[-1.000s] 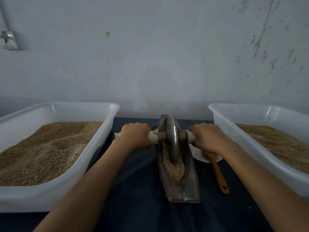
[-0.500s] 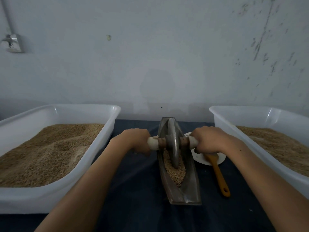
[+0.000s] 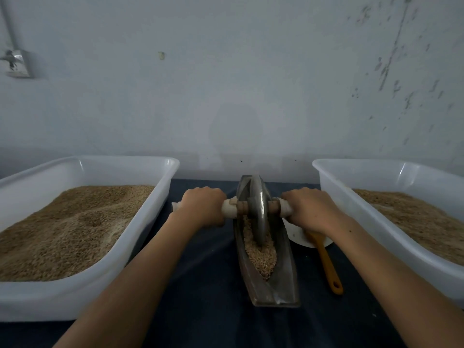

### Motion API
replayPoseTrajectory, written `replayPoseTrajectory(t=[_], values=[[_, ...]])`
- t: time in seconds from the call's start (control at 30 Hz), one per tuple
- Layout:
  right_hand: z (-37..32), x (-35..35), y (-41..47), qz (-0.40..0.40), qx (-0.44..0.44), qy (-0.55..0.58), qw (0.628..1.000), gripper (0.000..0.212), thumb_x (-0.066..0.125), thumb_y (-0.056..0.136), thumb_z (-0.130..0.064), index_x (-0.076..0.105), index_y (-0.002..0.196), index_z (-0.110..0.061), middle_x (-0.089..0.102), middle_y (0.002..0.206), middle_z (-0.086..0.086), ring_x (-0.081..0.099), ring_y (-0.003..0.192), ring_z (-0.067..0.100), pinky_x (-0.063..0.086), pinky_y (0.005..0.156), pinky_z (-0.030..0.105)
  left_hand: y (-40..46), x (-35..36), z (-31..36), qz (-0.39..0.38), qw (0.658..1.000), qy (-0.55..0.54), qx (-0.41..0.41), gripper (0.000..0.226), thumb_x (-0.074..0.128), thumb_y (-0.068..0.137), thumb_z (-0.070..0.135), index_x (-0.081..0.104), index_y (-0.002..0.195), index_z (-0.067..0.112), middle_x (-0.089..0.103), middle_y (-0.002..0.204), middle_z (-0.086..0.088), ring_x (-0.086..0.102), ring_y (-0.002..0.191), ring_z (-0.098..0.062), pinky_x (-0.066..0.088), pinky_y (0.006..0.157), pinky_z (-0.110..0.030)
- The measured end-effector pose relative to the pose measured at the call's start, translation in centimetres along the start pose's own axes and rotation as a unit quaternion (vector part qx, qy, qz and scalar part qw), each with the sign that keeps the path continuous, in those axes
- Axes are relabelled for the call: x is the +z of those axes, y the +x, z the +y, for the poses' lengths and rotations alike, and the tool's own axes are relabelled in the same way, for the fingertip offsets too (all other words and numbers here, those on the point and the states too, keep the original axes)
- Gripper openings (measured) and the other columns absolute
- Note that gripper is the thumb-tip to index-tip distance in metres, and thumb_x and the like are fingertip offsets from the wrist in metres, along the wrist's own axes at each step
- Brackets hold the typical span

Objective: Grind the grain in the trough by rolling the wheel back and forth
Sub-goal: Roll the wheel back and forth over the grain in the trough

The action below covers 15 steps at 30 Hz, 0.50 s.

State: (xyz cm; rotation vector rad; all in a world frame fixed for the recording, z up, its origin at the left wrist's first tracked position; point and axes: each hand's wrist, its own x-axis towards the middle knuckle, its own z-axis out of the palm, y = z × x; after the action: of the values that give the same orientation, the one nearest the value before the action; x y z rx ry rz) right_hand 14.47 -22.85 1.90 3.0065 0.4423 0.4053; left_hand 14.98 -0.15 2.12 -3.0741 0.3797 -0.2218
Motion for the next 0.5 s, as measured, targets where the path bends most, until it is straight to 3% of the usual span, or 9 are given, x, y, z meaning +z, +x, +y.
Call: replayPoseTrajectory(t=[0.13, 0.3, 0.4, 0.5], values=[[0.0, -1.1, 0.0, -0.072, -0.006, -0.015, 0.997, 0.013, 0.061, 0.086, -0.026, 0.049, 0.086, -0.031, 0.059, 0.084, -0.005, 0.055, 0.076, 0.015, 0.037, 0.062, 0.028, -0.1, -0.5, -0.2, -0.064, 0.998, -0.026, 0.003, 0.035, 0.071, 0.075, 0.034, 0.06, 0.107, 0.023, 0.056, 0.086, 0.005, 0.054, 0.079, -0.015, 0.04, 0.07, -0.031], [0.0, -1.9, 0.0, -0.136, -0.013, -0.008, 0.991, 0.018, 0.067, 0.083, -0.028, 0.049, 0.085, -0.029, 0.057, 0.078, -0.005, 0.058, 0.076, 0.014, 0.04, 0.06, 0.025, 0.0, -0.7, -0.5, -0.132, 0.989, -0.067, 0.006, 0.035, 0.072, 0.076, 0.029, 0.062, 0.108, 0.019, 0.069, 0.094, -0.002, 0.064, 0.085, -0.017, 0.047, 0.074, -0.03], [0.0, -1.4, 0.1, -0.104, -0.006, -0.011, 0.994, 0.018, 0.064, 0.085, -0.026, 0.046, 0.082, -0.031, 0.055, 0.077, -0.006, 0.055, 0.074, 0.013, 0.038, 0.06, 0.026, -0.1, -0.6, -0.4, -0.089, 0.995, -0.051, 0.001, 0.03, 0.071, 0.077, 0.031, 0.061, 0.103, 0.021, 0.063, 0.088, 0.003, 0.06, 0.083, -0.017, 0.045, 0.073, -0.031], [0.0, -0.3, 0.1, 0.002, -0.007, -0.02, 1.0, 0.02, 0.056, 0.089, -0.025, 0.041, 0.078, -0.033, 0.052, 0.08, -0.008, 0.048, 0.072, 0.014, 0.032, 0.06, 0.027, -0.1, -0.2, -0.1, -0.024, 0.999, -0.028, -0.004, 0.026, 0.068, 0.079, 0.031, 0.06, 0.102, 0.022, 0.06, 0.089, 0.004, 0.057, 0.083, -0.017, 0.042, 0.071, -0.031]])
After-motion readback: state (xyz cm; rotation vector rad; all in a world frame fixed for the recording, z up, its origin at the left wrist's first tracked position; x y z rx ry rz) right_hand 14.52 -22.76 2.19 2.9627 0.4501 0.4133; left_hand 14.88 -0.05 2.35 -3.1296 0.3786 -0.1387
